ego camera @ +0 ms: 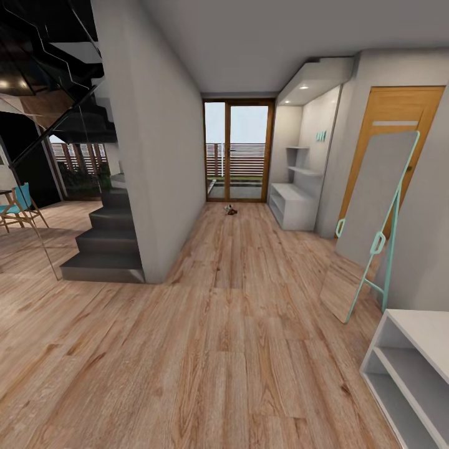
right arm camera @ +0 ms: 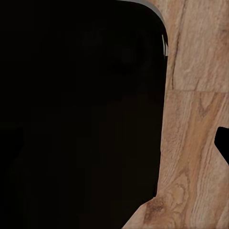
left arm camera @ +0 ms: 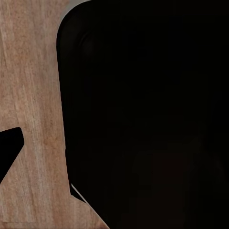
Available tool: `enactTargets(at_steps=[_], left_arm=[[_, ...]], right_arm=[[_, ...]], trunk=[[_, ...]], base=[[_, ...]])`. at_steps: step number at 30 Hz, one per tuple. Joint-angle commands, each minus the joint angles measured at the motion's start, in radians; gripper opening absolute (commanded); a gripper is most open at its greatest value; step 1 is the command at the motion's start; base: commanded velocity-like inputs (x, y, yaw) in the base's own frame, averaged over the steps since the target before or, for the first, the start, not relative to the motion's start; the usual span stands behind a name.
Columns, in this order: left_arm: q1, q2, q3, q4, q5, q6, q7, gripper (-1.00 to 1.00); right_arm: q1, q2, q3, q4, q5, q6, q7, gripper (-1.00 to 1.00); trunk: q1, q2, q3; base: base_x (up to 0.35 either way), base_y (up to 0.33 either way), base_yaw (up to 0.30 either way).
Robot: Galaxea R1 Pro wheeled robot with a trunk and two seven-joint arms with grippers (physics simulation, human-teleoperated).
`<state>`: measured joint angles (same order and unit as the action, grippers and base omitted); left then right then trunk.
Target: Pick up the two gym shoes and the two sandals from the corridor floor and place them onto the hallstand (shoe rack) in the corridor, making sure they are on the rack and not on the floor. Arrange them so the two gym shoes are next to each other and the two sandals are next to each other.
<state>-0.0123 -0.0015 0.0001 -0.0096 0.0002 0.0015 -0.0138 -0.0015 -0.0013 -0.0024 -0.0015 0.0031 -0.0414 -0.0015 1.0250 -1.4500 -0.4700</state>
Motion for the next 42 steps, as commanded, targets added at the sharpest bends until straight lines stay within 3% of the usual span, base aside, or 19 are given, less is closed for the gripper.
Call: enactTargets(at_steps=[1,27,42], left_arm=[[0.0,0.0,0.0,0.0,0.0,0.0,0.0,1.0],[0.0,0.0,0.001,-0.001,0.001,0.0,0.0,1.0],[0.0,0.0,0.001,-0.001,0.001,0.0,0.0,1.0]], right_arm=[[0.0,0.0,0.001,0.0,0.0,0.0,0.0,1.0],[0.0,0.0,-0.003,-0.001,-0.006,0.0,0.0,1.0],[0.0,-0.002,-0.005,-0.003,-0.007,-0.024,0.002,1.0]], trunk=[[0.0,0.0,0.0],[0.0,0.0,0.0],[0.0,0.0,0.0]], base=[[0.0,0.0,0.0],[0.005,0.0,0.0],[0.288,0.052,0.0]])
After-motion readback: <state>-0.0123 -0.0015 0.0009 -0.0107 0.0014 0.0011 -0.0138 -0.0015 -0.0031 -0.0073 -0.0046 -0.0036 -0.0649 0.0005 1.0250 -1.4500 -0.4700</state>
